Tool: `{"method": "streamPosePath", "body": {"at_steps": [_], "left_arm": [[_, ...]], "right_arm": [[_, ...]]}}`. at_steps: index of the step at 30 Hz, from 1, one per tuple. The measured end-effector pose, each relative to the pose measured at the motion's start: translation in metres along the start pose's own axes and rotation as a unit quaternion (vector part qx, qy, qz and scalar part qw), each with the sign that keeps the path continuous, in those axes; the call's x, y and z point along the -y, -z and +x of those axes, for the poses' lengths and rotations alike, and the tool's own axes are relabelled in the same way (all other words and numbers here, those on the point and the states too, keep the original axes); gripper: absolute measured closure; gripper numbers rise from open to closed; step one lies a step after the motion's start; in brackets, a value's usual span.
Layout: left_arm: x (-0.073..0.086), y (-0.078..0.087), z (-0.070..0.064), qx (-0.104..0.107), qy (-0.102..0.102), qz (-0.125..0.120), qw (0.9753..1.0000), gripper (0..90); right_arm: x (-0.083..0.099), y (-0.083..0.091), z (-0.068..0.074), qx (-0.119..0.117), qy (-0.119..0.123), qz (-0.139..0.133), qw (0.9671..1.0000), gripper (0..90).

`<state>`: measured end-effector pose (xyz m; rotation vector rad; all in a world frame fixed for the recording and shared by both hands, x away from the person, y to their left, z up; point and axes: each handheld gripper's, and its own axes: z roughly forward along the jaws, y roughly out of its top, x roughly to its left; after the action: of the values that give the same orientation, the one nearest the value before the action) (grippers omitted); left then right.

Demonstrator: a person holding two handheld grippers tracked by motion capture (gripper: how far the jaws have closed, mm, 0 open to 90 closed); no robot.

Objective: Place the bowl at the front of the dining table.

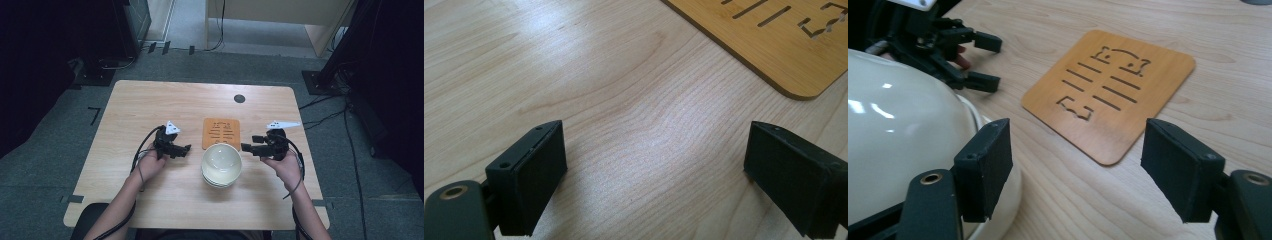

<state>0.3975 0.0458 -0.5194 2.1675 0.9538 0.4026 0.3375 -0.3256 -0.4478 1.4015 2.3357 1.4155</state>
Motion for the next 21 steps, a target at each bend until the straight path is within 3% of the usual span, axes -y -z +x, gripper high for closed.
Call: {"method": "streamPosePath", "body": {"at_steps": [21], "left_arm": [[0.000,0.000,-0.001,-0.003,0.002,0.000,1.0000,9.6]], "right_arm": [[-0.009,0.006,0.017,-0.006,0.021,0.002,0.9998,30.4]]}}
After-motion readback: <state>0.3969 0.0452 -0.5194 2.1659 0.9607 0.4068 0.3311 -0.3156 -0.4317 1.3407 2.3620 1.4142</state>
